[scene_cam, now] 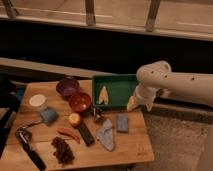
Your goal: Wipe table surface with brush
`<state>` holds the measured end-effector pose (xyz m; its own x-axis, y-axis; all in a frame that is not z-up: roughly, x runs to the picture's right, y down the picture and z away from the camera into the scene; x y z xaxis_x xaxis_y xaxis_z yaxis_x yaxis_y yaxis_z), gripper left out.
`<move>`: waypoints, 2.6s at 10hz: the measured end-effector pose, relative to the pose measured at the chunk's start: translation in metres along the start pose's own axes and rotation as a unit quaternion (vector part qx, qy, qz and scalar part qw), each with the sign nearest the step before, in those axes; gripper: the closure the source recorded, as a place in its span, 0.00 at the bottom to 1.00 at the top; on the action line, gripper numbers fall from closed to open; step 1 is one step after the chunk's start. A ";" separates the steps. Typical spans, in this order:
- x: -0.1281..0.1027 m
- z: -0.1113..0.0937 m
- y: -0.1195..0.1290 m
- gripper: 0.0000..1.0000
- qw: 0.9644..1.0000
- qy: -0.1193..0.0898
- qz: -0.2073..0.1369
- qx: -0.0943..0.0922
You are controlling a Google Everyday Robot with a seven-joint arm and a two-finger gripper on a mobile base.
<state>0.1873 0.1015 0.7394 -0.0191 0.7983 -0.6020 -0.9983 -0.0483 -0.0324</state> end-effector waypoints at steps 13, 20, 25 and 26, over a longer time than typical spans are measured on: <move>0.002 -0.005 0.010 0.32 0.999 0.000 -0.033 0.012; 0.008 -0.021 0.181 0.32 0.973 -0.007 -0.229 0.031; 0.065 -0.032 0.307 0.32 0.932 0.002 -0.360 -0.045; 0.068 -0.033 0.313 0.32 0.929 0.002 -0.366 -0.050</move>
<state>-0.1247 0.1211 0.6622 0.6642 0.6366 -0.3918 -0.7331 0.4523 -0.5079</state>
